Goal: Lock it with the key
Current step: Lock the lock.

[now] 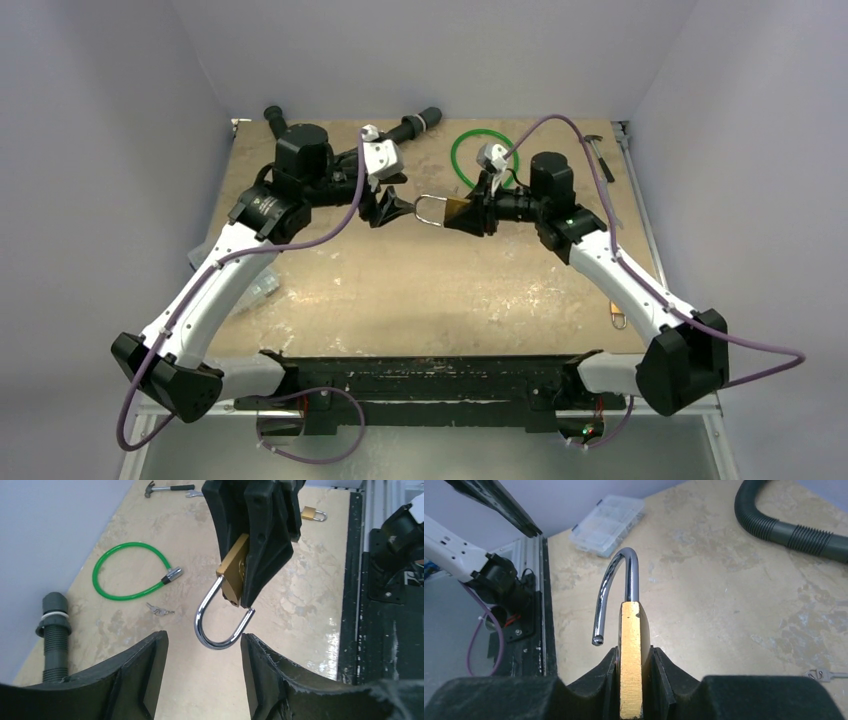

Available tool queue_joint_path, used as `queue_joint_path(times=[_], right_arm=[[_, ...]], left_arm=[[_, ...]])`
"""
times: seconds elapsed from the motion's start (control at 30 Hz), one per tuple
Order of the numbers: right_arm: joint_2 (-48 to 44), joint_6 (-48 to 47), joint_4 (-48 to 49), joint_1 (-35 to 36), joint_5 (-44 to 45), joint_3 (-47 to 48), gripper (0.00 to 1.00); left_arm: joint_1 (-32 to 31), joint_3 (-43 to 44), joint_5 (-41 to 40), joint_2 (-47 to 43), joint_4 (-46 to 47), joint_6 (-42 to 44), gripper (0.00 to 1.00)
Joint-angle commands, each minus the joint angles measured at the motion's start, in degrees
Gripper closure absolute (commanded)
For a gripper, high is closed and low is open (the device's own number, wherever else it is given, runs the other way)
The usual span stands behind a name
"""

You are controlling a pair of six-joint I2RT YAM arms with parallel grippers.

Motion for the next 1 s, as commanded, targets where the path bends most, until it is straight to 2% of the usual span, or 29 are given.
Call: queue_joint_path(times=[0.0,0.1,0.27,0.3,0.67,0.83,0.97], right_arm=[[-5.78,6.08,12.69,-0.34,-7.75,-0.57,1.0],[-6.33,6.48,13.1,-0.28,-9.22,-1.09,1.0],[-6.96,6.86,13.03,-0.25,-10.92,-0.79,1.0],[-7.15,6.89,13.2,-0.26,-11.07,-0.92,1.0],[-7.83,6.64,12.48,-0.32,-12.52,-1.14,1.0],[-7.75,6.39,12.79,-0.28,-12.08,-1.28,1.0],[-7.7,3.56,12.36,-0.25,-11.12,-1.08,1.0]], left_arm=[[0.64,-1.22,6.72,-2.82,-2.53,-1.82,0.41],[0.69,-2.76,6.28,-3.07,-2.74,-1.3,0.41],[0.56,-2.0,10.03,-0.7,-2.04,-3.28,0.43],[0.48,-1.79,10.55,-0.14,-2.0,-3.57,0.45],[0.4,-1.85,10.58,1.62,2.17,-6.26,0.93],[0.38,-1.87,11.45,1.56,2.45,-6.75,0.98],[0.15,-1.49,14.06,1.18,1.78,-7.32,0.98]])
